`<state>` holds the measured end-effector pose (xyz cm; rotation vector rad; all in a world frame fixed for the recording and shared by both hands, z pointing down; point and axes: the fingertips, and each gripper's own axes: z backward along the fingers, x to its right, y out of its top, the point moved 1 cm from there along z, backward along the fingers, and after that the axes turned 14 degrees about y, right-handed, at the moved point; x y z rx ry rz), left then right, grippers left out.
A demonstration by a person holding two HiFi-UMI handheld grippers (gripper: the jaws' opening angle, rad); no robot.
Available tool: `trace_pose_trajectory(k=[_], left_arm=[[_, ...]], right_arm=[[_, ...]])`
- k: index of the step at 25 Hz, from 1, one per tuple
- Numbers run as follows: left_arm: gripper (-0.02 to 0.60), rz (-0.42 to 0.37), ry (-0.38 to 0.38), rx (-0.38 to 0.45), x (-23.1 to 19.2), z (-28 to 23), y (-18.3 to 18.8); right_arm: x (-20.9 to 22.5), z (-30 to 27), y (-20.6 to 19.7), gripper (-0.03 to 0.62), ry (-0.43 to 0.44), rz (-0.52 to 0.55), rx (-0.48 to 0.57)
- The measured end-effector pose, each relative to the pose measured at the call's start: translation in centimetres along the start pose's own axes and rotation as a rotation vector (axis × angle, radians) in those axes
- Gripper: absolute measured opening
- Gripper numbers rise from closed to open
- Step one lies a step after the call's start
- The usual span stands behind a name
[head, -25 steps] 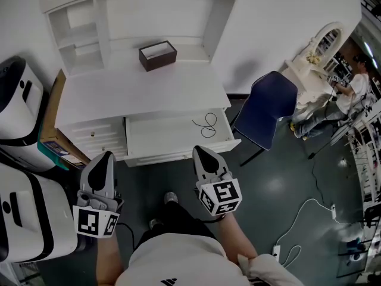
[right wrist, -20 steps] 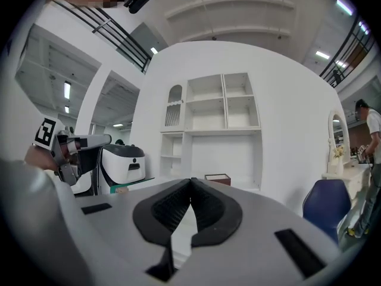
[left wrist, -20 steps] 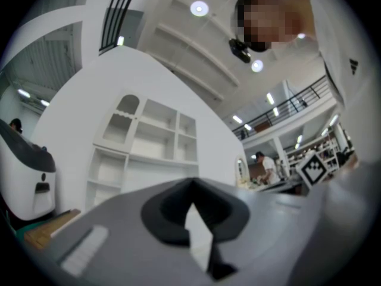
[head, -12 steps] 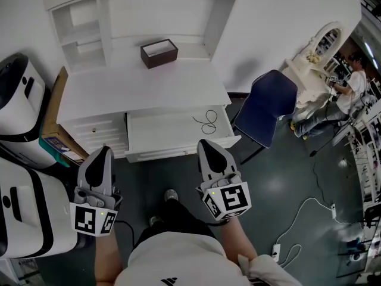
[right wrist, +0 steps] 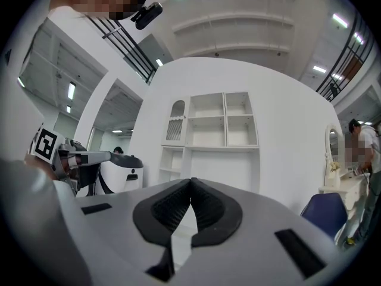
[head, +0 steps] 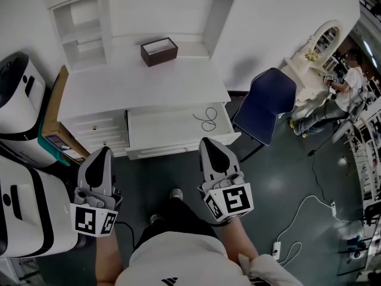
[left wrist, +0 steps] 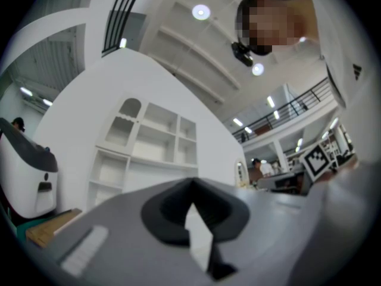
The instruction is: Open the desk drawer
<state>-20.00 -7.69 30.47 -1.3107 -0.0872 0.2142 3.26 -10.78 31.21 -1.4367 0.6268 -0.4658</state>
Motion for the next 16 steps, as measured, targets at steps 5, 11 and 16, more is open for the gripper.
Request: trace_pose_trajectory(k=[5,11,16], left_arm=[[0.006,0.008,0.006,0.001,-0.2,0.5,-0.2],[0.006,0.004,0.036,0.010,-1.3,1.0,0.2],[0.006,0.001,0.052,0.012,-2.0,1.0,-0.1]], right_arm=[[-0.2,0.1,-0.1,-0.002,0.003,0.000,0.004],[-0.6,-0.7,0.4,-0.002,0.015,-0.004,0.018],[-0.9,-1.3,0.1,-0.001,0.027,-0.009,0.022]])
